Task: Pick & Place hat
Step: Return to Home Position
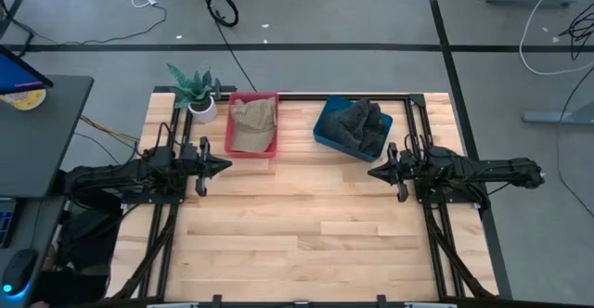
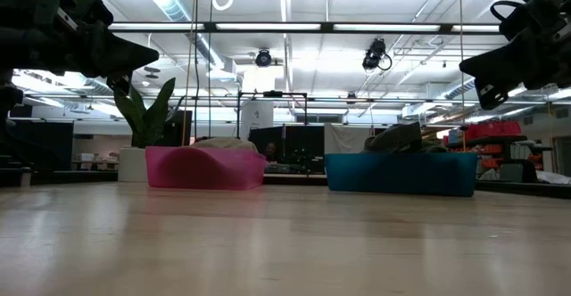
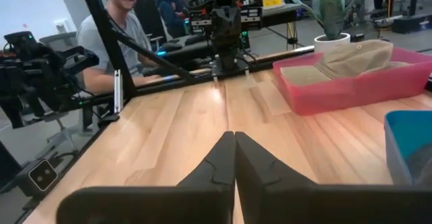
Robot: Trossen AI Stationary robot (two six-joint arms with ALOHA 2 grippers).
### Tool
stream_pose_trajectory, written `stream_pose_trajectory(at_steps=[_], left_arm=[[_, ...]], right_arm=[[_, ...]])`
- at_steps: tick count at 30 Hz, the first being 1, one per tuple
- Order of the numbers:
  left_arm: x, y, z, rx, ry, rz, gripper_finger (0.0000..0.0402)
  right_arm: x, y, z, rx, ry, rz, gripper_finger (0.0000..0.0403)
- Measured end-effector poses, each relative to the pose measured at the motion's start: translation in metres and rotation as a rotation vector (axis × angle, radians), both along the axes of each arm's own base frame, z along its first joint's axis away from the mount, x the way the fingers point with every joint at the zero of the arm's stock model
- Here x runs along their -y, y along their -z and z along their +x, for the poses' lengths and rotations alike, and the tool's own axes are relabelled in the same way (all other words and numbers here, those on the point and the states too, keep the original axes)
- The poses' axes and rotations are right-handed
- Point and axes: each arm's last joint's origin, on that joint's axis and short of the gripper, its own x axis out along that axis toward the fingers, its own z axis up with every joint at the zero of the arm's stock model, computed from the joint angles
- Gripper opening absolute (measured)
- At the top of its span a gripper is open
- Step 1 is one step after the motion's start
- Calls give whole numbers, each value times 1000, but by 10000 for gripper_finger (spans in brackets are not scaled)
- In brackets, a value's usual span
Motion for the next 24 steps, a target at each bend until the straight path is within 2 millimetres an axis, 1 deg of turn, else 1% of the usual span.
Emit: stream_pose_trajectory(at_steps=[7, 24], left_arm=[[0, 0, 0, 0, 0, 0, 3], [0, 0, 0, 0, 0, 0, 3]], right_arm=[[0, 0, 0, 1, 0, -8, 22], [0, 0, 0, 1, 0, -8, 24]])
